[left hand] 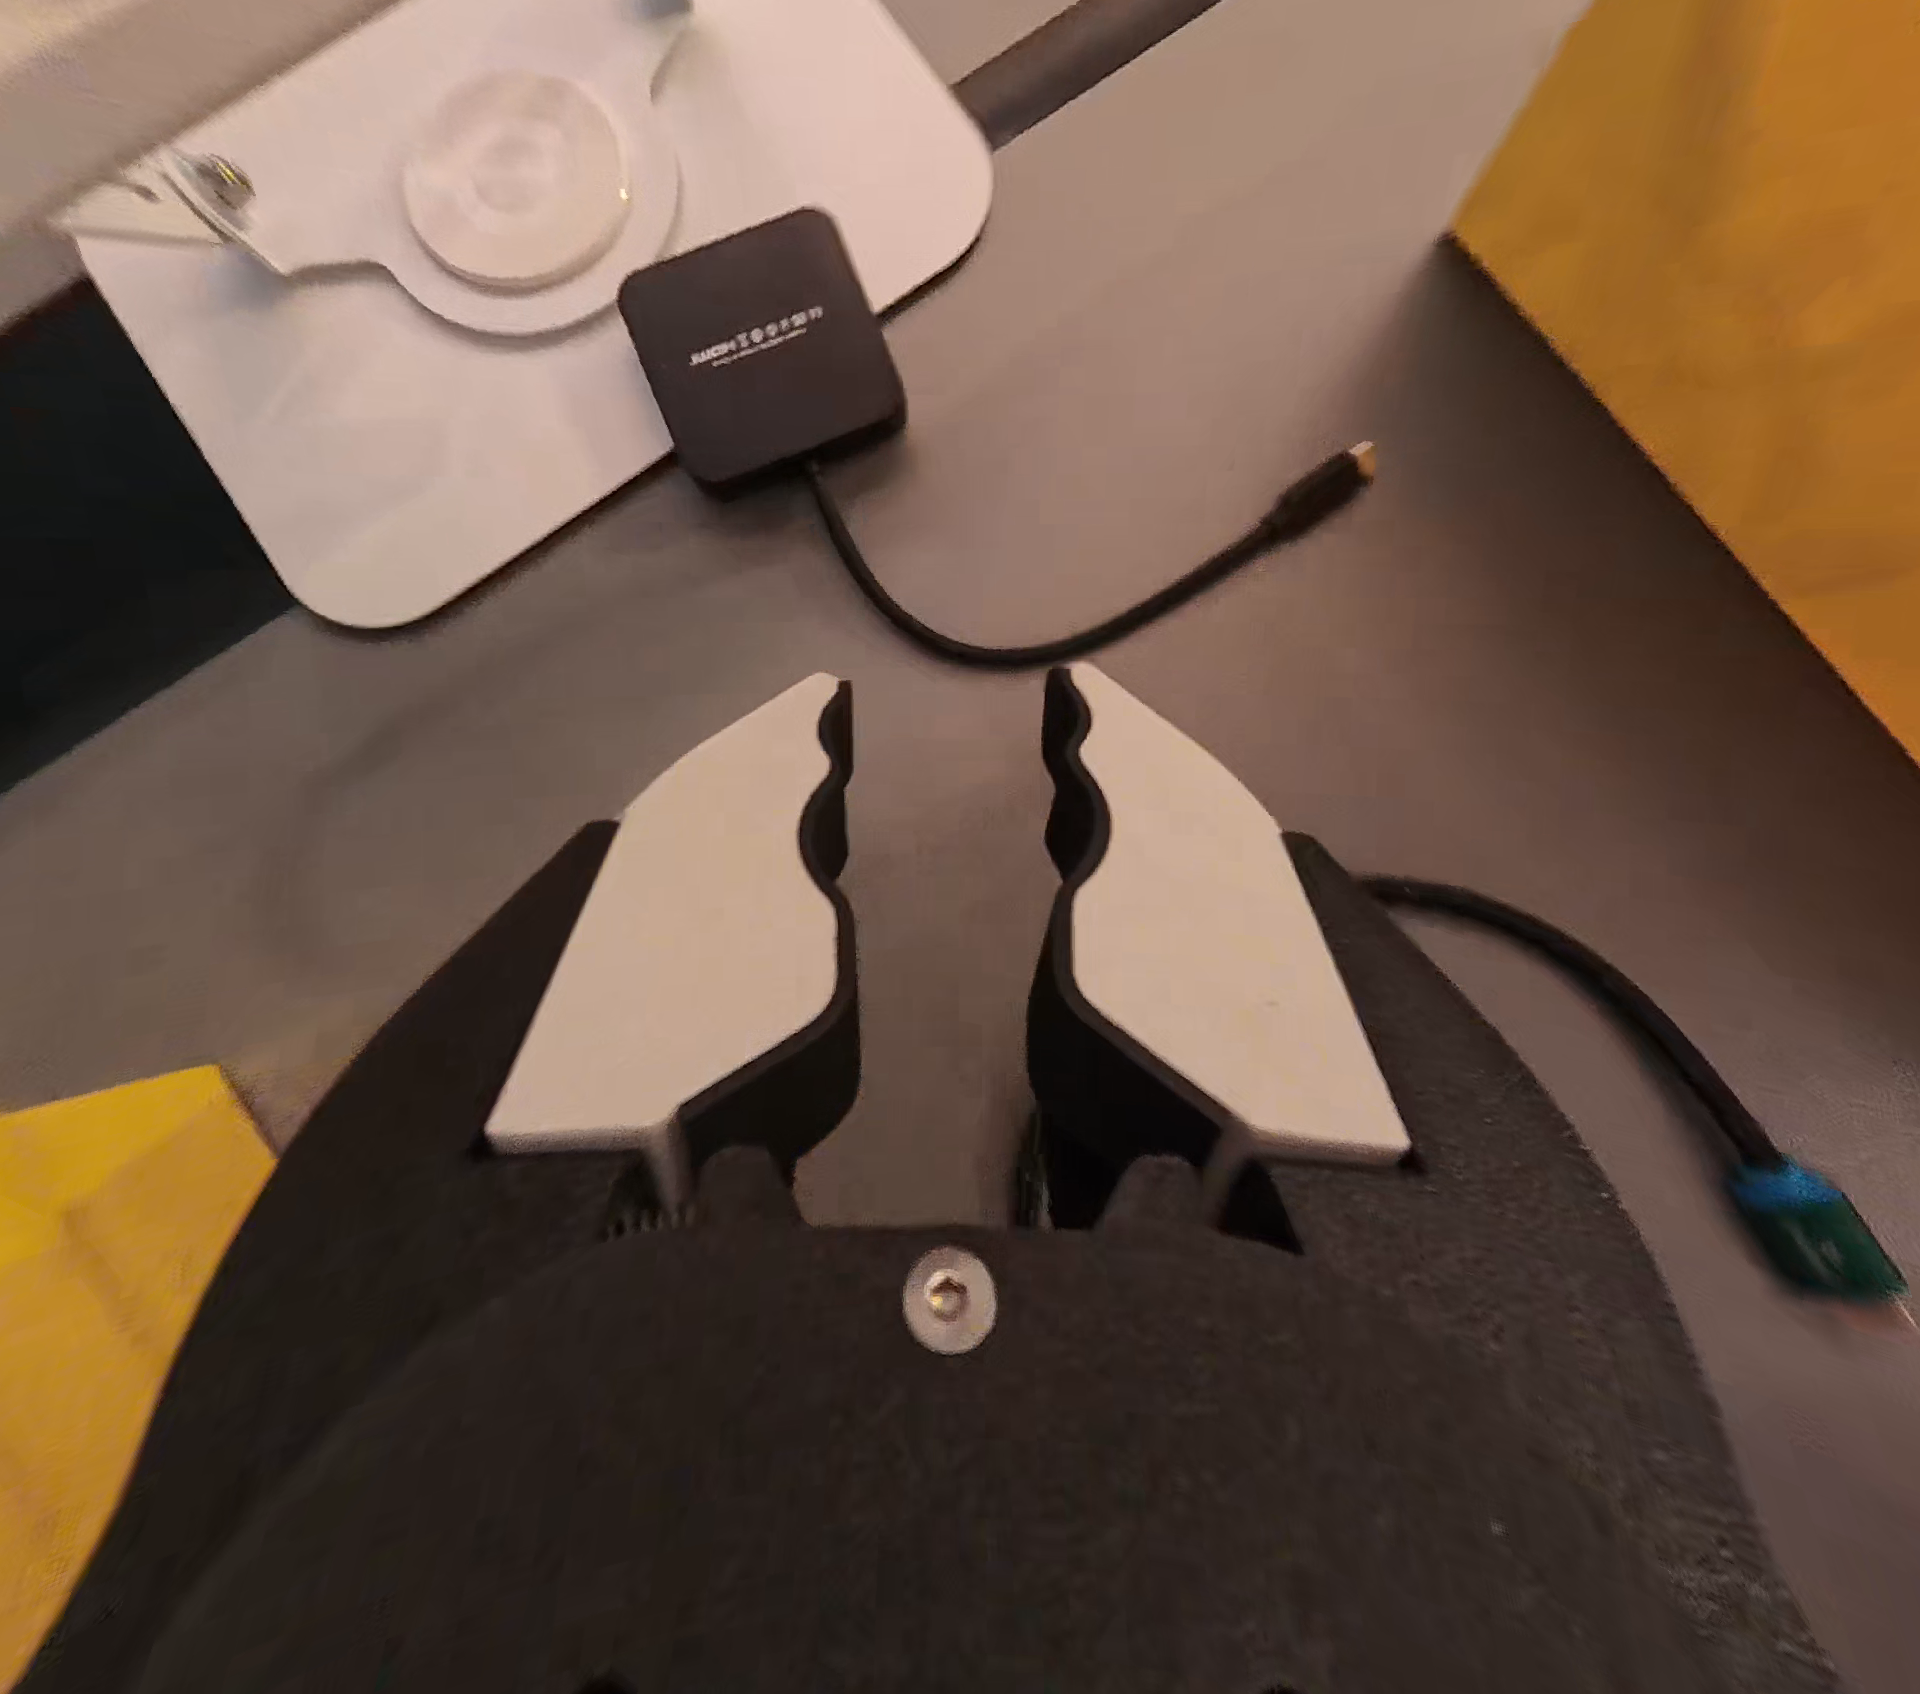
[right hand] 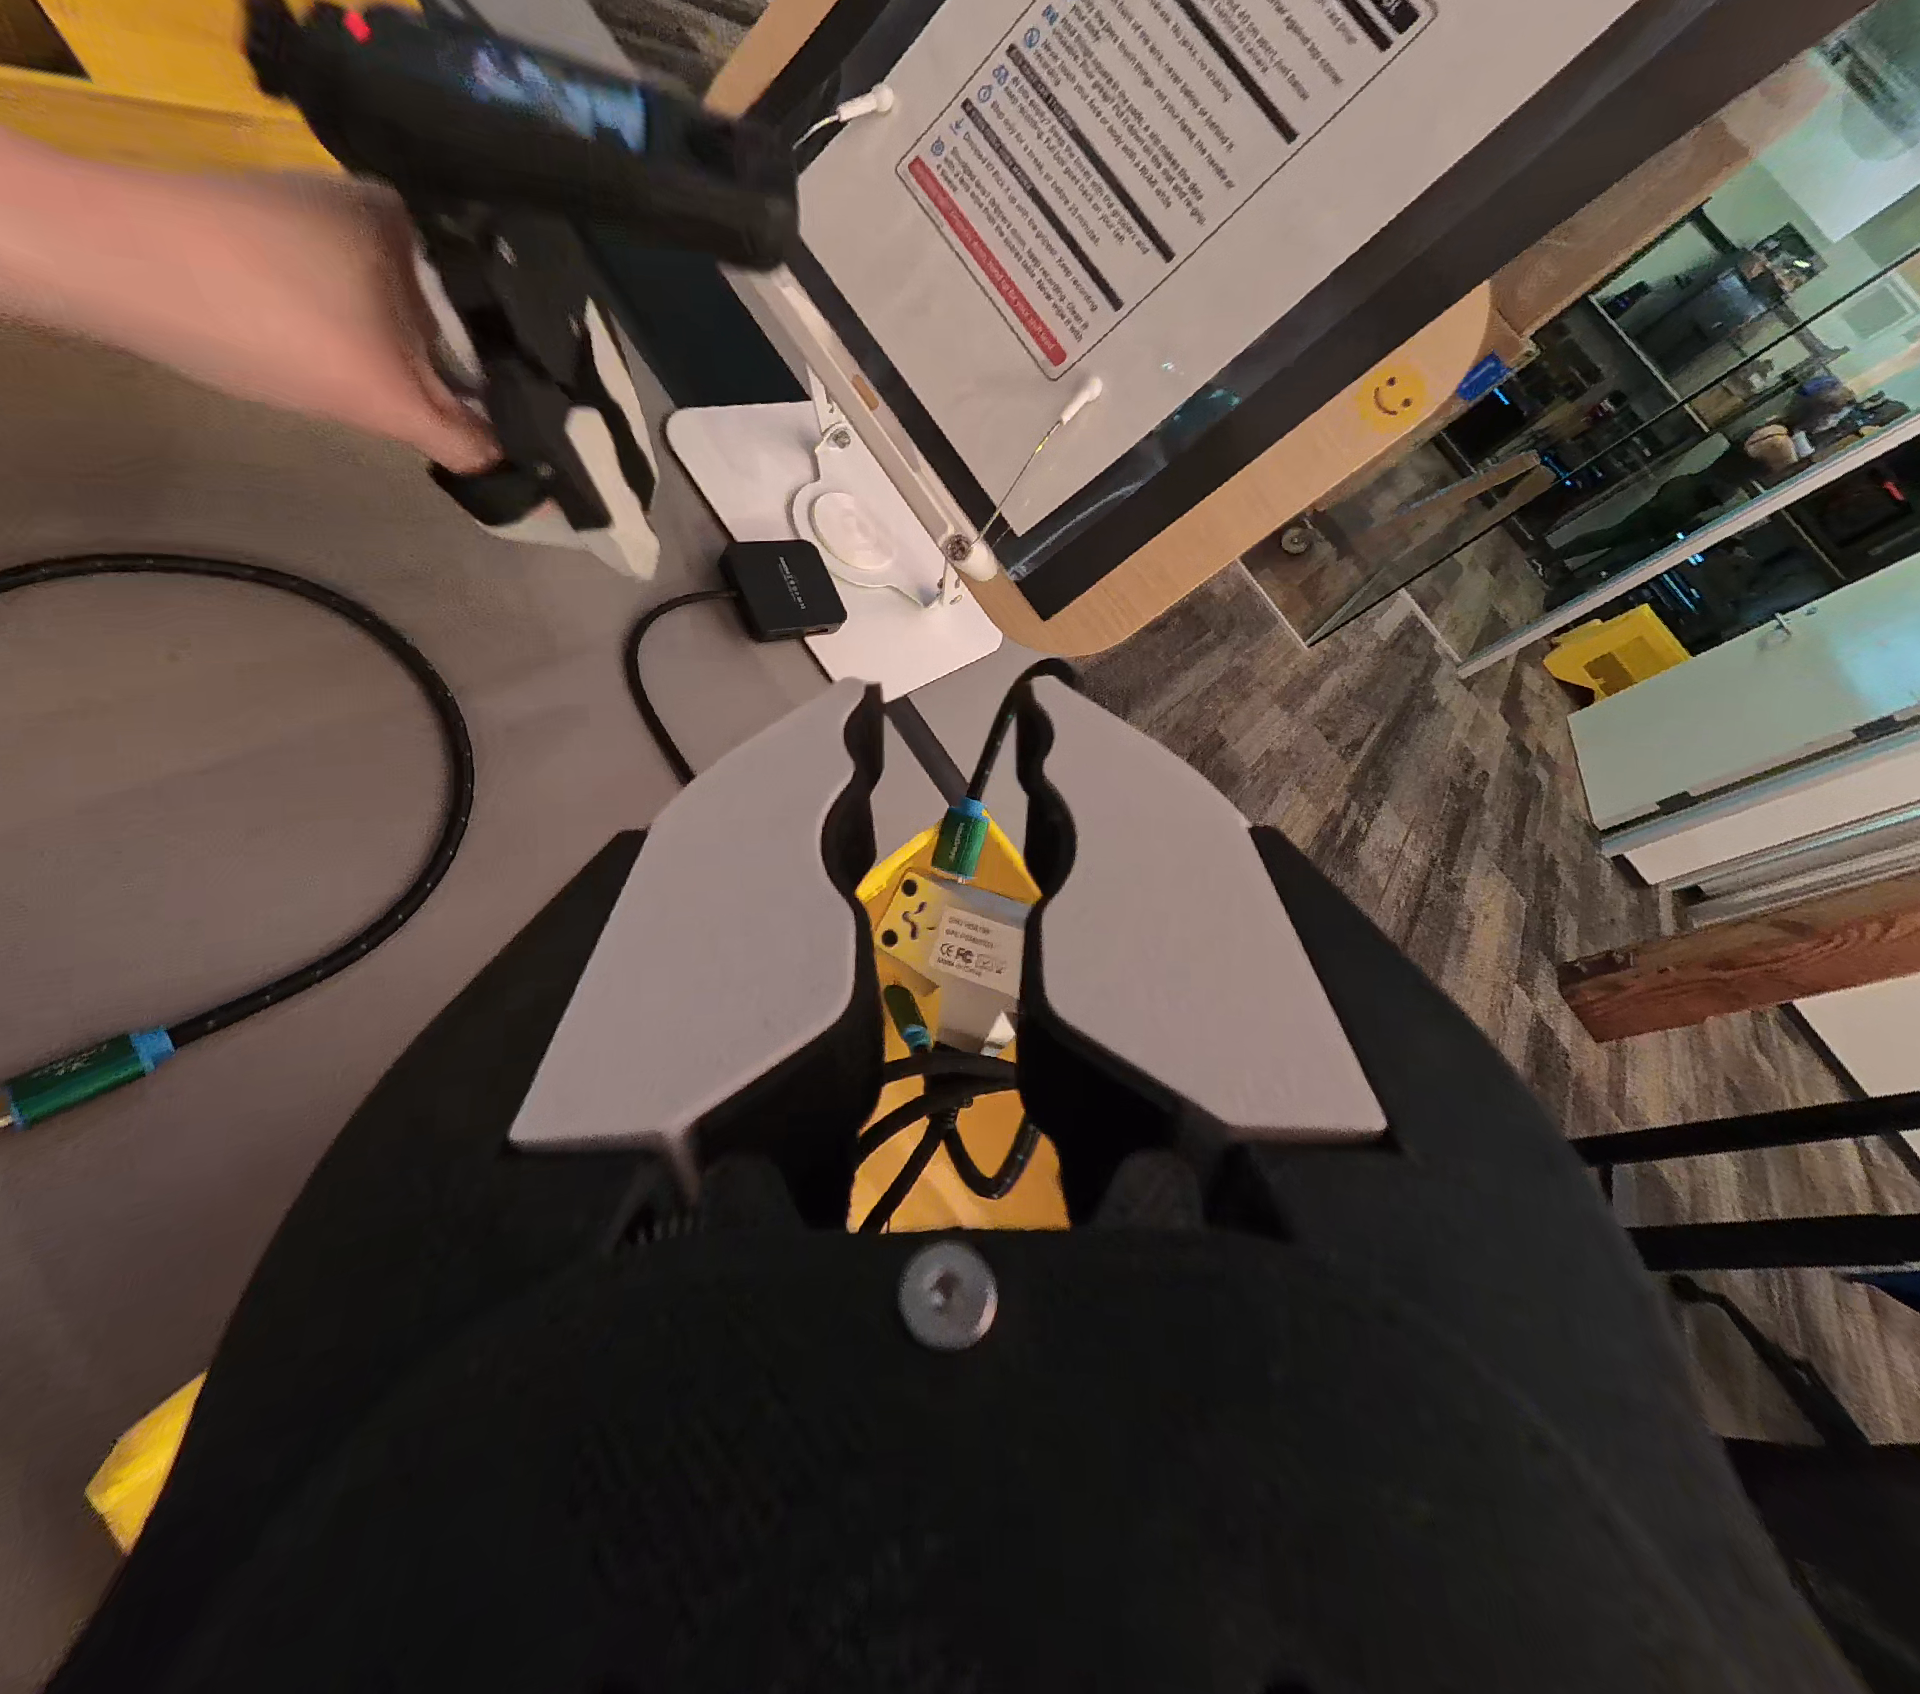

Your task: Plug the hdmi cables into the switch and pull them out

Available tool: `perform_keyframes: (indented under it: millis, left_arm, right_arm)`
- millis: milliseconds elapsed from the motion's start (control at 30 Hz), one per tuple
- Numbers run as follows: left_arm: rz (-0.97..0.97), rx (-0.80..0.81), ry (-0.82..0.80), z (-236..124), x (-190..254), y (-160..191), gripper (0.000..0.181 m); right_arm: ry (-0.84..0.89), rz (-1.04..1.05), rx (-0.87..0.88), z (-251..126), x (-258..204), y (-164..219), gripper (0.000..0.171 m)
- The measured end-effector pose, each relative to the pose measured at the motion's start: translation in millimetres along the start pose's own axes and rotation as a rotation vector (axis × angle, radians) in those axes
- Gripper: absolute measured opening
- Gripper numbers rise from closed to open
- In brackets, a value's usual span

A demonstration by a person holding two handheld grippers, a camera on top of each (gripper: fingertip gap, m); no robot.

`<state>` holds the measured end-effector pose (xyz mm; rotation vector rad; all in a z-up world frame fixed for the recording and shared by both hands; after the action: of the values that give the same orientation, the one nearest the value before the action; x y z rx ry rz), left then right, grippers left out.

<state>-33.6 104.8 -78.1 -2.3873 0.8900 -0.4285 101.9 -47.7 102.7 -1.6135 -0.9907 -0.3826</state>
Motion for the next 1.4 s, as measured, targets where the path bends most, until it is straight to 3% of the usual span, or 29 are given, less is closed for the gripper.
perform_keyframes:
  millis: [33, 167, 400, 467, 500, 767, 933, 1067, 1200, 1267, 1333, 1400]
  left_arm:
    - [-0.021, -0.023, -0.007, 11.2, -3.5, -0.6, 0.036]
    - [-0.076, -0.089, -0.011, 43.5, -11.6, 0.0, 0.033]
    - [-0.005, -0.214, -0.105, 71.2, -11.2, 9.4, 0.036]
    - [0.019, -0.243, -0.138, 72.1, -10.7, 8.1, 0.027]
    - [0.062, -0.271, -0.16, 71.3, -11.3, 9.8, 0.009]
    - [0.43, -0.506, -0.303, 23.5, -41.8, 67.4, 0.006]
    - [0.496, -0.715, -0.454, -18.6, -92.1, 113.1, 0.007]
    - [0.392, -0.661, -0.495, -35.4, -96.7, 119.8, 0.007]
    - [0.325, -0.407, -0.374, -59.4, -59.7, 94.5, 0.009]
    - [0.356, -0.277, -0.248, -78.3, -26.6, 89.8, 0.022]
    - [0.41, -0.203, -0.053, -98.3, 15.7, 105.8, 0.027]
    - [0.457, -0.205, 0.17, -117.1, 59.7, 142.8, 0.032]
  right_arm:
    - [0.004, 0.007, 0.01, -2.6, 2.2, -0.4, 0.025]
    - [0.007, 0.034, 0.038, -10.7, 8.7, 0.3, 0.025]
    - [0.011, 0.039, 0.046, -12.1, 12.3, 1.5, 0.025]
    - [0.007, 0.028, 0.035, -10.7, 10.6, 2.2, 0.025]
    - [0.006, 0.021, 0.027, -10.2, 9.8, 2.9, 0.025]
    - [-0.014, -0.024, -0.017, -10.5, 5.4, 8.5, 0.026]
    - [-0.033, -0.049, -0.018, -9.8, 0.1, 5.0, 0.026]
    - [-0.035, -0.053, -0.007, -11.3, -0.7, 2.5, 0.026]
    - [-0.029, -0.043, 0.003, -14.8, 2.4, 3.4, 0.027]
    - [-0.029, -0.04, 0.009, -17.1, 4.0, 5.1, 0.027]
    - [-0.024, -0.028, 0.018, -19.3, 7.4, 6.8, 0.027]
    - [-0.019, -0.014, 0.027, -21.3, 10.8, 8.5, 0.027]
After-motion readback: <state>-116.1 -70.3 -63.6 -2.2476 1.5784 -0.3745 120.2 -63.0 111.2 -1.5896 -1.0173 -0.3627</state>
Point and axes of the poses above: each gripper's, where its closed fingertips meet, z out along the fingers, y out of its underside, x = y × z across the jaws, the point moved 2 cm from there along -z, back along the fingers, and after that the axes turned 12 degrees about -z, right-handed, at the moved point
